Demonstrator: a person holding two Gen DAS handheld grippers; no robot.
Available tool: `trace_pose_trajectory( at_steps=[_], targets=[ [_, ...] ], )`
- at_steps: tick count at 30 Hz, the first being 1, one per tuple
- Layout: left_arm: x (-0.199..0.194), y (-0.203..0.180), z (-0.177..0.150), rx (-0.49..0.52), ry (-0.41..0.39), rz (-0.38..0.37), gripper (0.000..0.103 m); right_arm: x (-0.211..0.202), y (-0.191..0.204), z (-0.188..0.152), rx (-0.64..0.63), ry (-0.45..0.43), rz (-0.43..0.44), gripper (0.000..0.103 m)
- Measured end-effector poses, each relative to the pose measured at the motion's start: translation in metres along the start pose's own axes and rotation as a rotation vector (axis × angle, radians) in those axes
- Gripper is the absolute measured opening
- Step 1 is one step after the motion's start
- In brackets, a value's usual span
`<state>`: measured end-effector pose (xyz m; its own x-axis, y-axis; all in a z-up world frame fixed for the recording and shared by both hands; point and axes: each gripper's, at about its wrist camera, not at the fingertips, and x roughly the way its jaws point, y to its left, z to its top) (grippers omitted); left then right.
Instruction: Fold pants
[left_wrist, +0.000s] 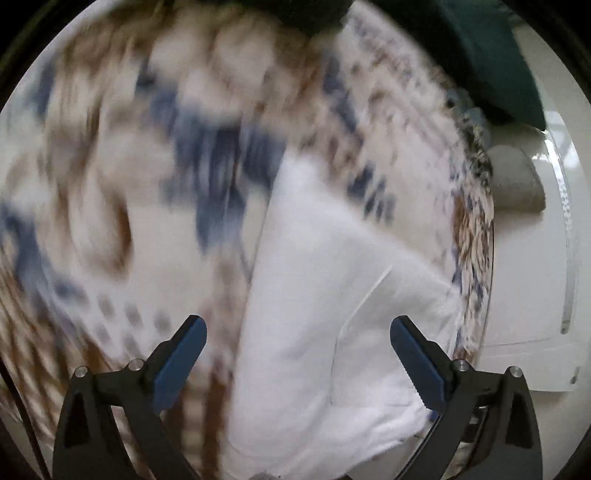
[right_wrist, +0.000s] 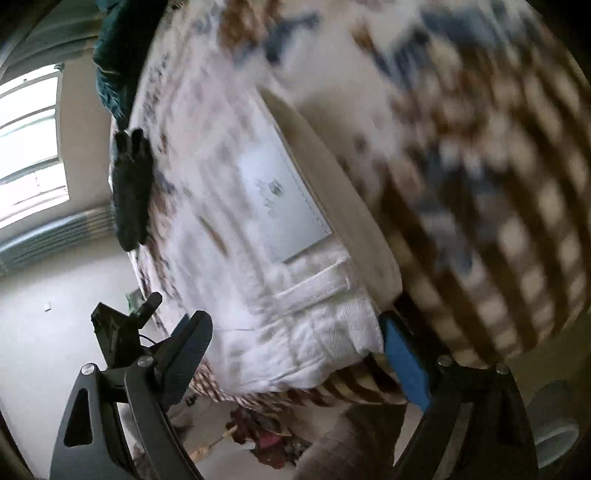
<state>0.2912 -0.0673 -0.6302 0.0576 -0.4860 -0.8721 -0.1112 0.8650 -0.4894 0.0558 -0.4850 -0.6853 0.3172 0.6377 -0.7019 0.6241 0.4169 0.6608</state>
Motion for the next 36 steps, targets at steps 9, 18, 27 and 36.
trace_pose_trajectory(
  at_steps=[9,18,27,36],
  targets=[
    [0.026,0.019,-0.016,-0.039,0.060,-0.013,0.102,0.024,-0.021,-0.017,0.069,0.008,0.004,0.093],
    [0.032,0.020,-0.015,-0.030,0.082,-0.035,0.102,0.058,0.004,-0.002,0.021,-0.089,0.128,0.094],
    [0.032,0.023,-0.016,-0.031,0.089,-0.034,0.102,0.058,0.035,-0.007,-0.081,-0.067,0.076,0.089],
    [0.023,-0.001,-0.016,0.038,0.019,-0.055,0.045,0.082,0.045,0.000,-0.103,-0.092,0.111,0.045]
  ],
)
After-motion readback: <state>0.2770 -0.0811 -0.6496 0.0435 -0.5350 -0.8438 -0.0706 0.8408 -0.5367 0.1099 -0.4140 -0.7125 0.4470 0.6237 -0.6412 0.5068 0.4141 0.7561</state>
